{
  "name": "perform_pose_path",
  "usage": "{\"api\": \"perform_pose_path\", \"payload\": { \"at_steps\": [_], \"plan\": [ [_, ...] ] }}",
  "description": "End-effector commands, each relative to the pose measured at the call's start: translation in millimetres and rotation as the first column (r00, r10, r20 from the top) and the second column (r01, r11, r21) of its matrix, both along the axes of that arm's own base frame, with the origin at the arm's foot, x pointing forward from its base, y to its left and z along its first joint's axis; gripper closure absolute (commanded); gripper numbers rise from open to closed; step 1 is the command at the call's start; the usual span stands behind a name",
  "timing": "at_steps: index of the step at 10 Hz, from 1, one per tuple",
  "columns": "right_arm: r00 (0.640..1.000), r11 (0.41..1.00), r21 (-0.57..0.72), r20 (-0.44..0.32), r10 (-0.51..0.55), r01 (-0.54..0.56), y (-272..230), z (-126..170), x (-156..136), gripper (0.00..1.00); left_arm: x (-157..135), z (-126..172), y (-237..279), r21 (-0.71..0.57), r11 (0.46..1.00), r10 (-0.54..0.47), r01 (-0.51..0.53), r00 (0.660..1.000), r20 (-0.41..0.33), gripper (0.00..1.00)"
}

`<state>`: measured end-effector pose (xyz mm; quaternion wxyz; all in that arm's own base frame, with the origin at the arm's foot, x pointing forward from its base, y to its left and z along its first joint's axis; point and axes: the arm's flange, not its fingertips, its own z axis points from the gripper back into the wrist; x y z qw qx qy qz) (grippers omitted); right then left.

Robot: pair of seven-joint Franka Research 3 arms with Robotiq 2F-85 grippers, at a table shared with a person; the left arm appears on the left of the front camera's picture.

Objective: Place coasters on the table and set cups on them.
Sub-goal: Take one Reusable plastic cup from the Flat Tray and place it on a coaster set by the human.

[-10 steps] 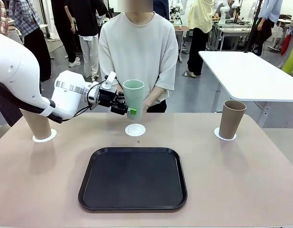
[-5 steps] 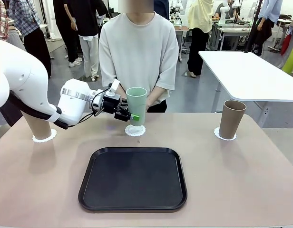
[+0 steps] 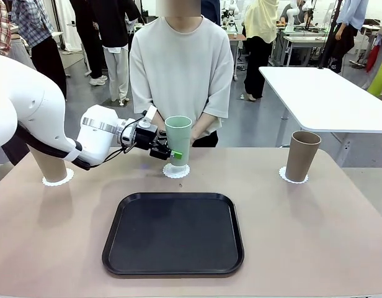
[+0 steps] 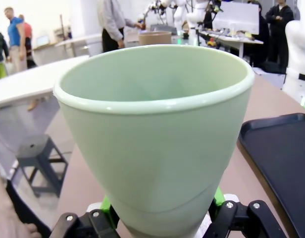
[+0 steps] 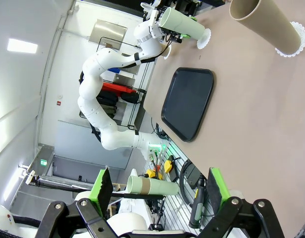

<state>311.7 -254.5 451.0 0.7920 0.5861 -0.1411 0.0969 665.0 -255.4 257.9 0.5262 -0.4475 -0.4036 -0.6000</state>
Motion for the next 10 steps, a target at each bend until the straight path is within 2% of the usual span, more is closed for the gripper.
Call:
{"api": "perform_pose_path", "payload": {
  "at_steps": [1, 10],
  "plan": [
    [1.000, 1.000, 0.001, 0.003, -0.002, 0.002, 0, 0, 0, 0.00, 6, -2, 0, 0.022, 1.000, -0.019, 0.020, 1.000, -0.023, 0.18],
    [1.000, 1.000, 0.001, 0.003, -0.002, 0.002, 0, 0, 0, 0.00, 9, -17, -2, 0.019, 1.000, -0.013, 0.014, 0.999, -0.032, 0.18]
  ]
}}
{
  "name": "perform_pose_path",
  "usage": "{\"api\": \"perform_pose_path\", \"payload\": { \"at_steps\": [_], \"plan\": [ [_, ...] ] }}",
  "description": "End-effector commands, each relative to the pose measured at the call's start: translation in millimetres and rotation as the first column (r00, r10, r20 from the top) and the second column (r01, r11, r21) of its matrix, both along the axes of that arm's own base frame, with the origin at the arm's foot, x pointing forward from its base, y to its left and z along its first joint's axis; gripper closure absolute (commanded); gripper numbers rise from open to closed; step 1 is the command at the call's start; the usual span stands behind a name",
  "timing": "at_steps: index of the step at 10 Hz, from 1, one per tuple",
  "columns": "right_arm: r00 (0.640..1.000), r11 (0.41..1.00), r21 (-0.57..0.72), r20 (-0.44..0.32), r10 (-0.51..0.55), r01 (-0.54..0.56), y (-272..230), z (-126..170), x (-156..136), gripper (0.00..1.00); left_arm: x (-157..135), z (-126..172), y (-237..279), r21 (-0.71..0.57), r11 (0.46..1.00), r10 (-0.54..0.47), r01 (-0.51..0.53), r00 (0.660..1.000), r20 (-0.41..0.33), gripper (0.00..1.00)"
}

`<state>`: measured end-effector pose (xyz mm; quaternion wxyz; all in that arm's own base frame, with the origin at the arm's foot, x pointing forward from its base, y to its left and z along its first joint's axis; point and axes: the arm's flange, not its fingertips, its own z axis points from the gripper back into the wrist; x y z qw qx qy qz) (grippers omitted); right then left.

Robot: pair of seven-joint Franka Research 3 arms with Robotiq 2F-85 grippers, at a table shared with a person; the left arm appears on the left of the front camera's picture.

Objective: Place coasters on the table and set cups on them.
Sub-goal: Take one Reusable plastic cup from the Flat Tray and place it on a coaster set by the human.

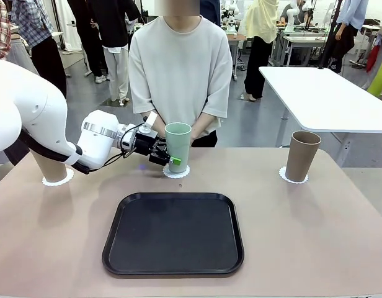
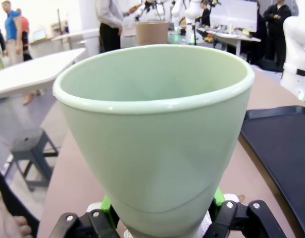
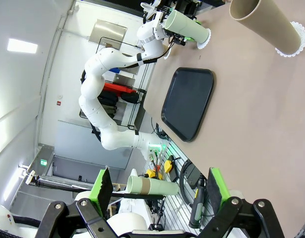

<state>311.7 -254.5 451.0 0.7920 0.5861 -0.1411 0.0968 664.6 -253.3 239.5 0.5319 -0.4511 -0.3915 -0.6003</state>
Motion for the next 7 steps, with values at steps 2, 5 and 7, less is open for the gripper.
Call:
{"api": "perform_pose_path", "payload": {
  "at_steps": [2, 5, 7],
  "plan": [
    [1.000, 1.000, 0.001, 0.003, -0.002, 0.002, -0.3, 0.1, 0.1, 0.00, 10.9, -2.2, -4.6, 0.006, 1.000, -0.005, 0.005, 1.000, -0.016, 0.18],
    [1.000, 1.000, 0.001, 0.003, -0.002, 0.002, -0.3, 0.1, 0.1, 0.00, 11.3, -4.4, -4.0, 0.016, 1.000, 0.001, -0.001, 1.000, -0.026, 0.00],
    [1.000, 1.000, 0.001, 0.003, -0.002, 0.002, -0.3, 0.1, 0.1, 0.00, 11.4, -1.8, -0.9, 0.024, 1.000, 0.012, -0.011, 1.000, -0.025, 0.00]
  ]
}}
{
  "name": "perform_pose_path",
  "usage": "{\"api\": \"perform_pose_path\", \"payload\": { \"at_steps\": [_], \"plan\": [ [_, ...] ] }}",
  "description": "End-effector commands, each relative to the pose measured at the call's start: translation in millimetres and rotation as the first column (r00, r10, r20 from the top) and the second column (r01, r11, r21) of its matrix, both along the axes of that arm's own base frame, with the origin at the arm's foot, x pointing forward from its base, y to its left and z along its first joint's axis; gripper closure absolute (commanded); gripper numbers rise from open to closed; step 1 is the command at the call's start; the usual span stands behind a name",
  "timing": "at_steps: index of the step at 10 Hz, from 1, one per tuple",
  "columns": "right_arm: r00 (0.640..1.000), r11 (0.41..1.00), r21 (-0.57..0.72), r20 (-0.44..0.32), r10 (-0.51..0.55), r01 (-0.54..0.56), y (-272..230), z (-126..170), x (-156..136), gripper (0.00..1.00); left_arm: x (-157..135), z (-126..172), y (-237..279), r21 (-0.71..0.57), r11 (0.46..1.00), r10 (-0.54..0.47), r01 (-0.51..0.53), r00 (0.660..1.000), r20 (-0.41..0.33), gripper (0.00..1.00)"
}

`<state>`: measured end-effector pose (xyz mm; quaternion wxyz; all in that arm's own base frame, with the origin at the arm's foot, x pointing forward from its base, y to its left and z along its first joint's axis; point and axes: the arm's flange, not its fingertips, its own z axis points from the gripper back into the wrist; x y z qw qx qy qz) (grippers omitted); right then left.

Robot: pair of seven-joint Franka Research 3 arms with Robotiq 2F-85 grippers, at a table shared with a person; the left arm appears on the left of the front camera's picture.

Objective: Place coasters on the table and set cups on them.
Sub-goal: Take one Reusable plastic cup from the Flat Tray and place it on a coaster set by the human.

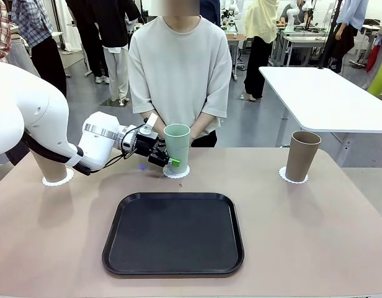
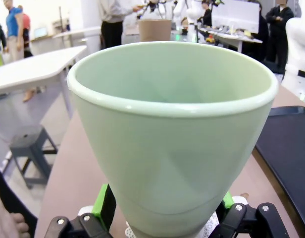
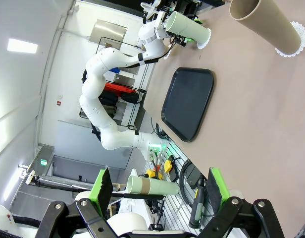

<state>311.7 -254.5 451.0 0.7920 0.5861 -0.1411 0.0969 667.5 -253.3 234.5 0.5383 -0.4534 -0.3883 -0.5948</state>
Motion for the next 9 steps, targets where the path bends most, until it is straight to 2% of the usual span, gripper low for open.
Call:
{"api": "perform_pose_path", "payload": {
  "at_steps": [1, 7, 9],
  "plan": [
    [1.000, 1.000, 0.001, 0.003, -0.002, 0.002, 0, 0, 0, 0.00, 9, 5, 2, 0.030, 1.000, 0.003, -0.003, 1.000, 0.000, 0.00],
    [1.000, 1.000, 0.001, 0.003, -0.002, 0.002, 0, 0, 0, 0.00, -3, 40, 42, 0.149, 0.989, 0.009, -0.026, 0.994, 0.113, 0.00],
    [1.000, 1.000, 0.001, 0.003, -0.002, 0.002, 0, 0, 0, 0.00, -6, 44, 47, 0.165, 0.986, 0.003, -0.023, 0.993, 0.121, 0.00]
  ]
}}
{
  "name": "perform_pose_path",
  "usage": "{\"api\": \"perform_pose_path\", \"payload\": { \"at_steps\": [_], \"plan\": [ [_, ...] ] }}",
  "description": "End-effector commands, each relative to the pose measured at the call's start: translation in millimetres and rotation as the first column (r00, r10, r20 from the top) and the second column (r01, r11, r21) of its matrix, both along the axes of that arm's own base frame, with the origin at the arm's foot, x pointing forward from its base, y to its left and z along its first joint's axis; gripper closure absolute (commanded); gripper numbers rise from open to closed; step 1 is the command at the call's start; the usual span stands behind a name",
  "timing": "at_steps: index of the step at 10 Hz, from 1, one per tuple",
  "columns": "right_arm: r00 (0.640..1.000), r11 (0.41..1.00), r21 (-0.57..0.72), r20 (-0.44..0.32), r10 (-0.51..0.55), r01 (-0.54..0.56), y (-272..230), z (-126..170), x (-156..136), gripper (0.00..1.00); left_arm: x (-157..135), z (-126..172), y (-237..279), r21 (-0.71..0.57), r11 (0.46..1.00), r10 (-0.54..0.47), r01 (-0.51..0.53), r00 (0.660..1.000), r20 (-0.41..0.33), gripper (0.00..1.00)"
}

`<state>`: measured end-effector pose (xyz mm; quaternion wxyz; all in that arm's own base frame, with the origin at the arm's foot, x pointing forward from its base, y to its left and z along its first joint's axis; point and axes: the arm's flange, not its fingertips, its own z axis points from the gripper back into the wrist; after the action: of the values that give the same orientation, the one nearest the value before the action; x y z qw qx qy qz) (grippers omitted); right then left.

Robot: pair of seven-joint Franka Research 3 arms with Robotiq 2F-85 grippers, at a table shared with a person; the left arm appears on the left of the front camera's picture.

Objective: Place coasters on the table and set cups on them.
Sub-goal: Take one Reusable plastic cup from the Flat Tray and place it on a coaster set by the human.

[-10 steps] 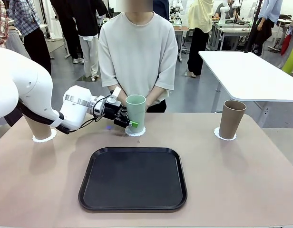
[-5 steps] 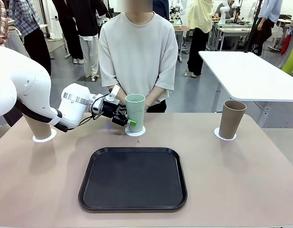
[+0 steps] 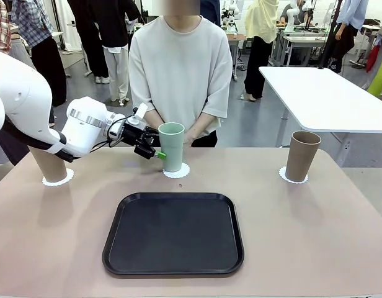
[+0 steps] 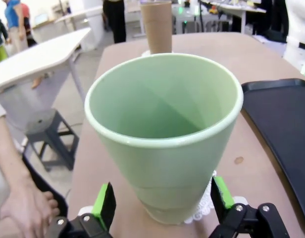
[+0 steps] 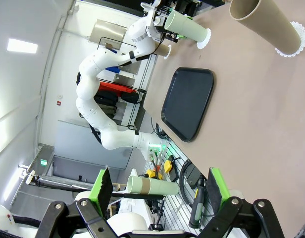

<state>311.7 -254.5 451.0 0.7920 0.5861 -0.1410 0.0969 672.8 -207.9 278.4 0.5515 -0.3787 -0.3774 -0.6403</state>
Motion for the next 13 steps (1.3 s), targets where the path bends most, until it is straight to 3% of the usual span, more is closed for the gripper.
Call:
{"api": "perform_pose_path", "payload": {
  "at_steps": [1, 5, 8, 10, 12, 13],
  "plan": [
    [1.000, 1.000, 0.001, 0.003, -0.002, 0.002, 0, 0, 0, 0.00, -11, -3, 0, 0.024, 1.000, -0.009, 0.009, 1.000, 0.003, 0.00],
    [1.000, 1.000, 0.001, 0.003, -0.002, 0.002, 0, 0, 0, 0.00, -13, -1, 3, 0.077, 0.997, -0.002, 0.002, 1.000, 0.009, 0.00],
    [1.000, 1.000, 0.001, 0.003, -0.002, 0.002, 0, 0, 0, 0.00, -26, 35, 21, 0.297, 0.951, 0.056, -0.086, 0.993, 0.106, 0.00],
    [1.000, 1.000, 0.001, 0.003, -0.002, 0.002, 0, 0, 0, 0.00, -66, 89, 33, 0.507, 0.853, 0.029, -0.124, 0.981, 0.190, 0.00],
    [1.000, 1.000, 0.001, 0.003, -0.002, 0.002, 0, 0, 0, 0.00, -129, 137, 33, 0.739, 0.664, -0.070, -0.113, 0.975, 0.212, 0.00],
    [1.000, 1.000, 0.001, 0.003, -0.002, 0.002, 0, 0, 0, 0.00, -152, 156, 32, 0.781, 0.592, -0.016, -0.197, 0.967, 0.256, 0.00]
  ]
}}
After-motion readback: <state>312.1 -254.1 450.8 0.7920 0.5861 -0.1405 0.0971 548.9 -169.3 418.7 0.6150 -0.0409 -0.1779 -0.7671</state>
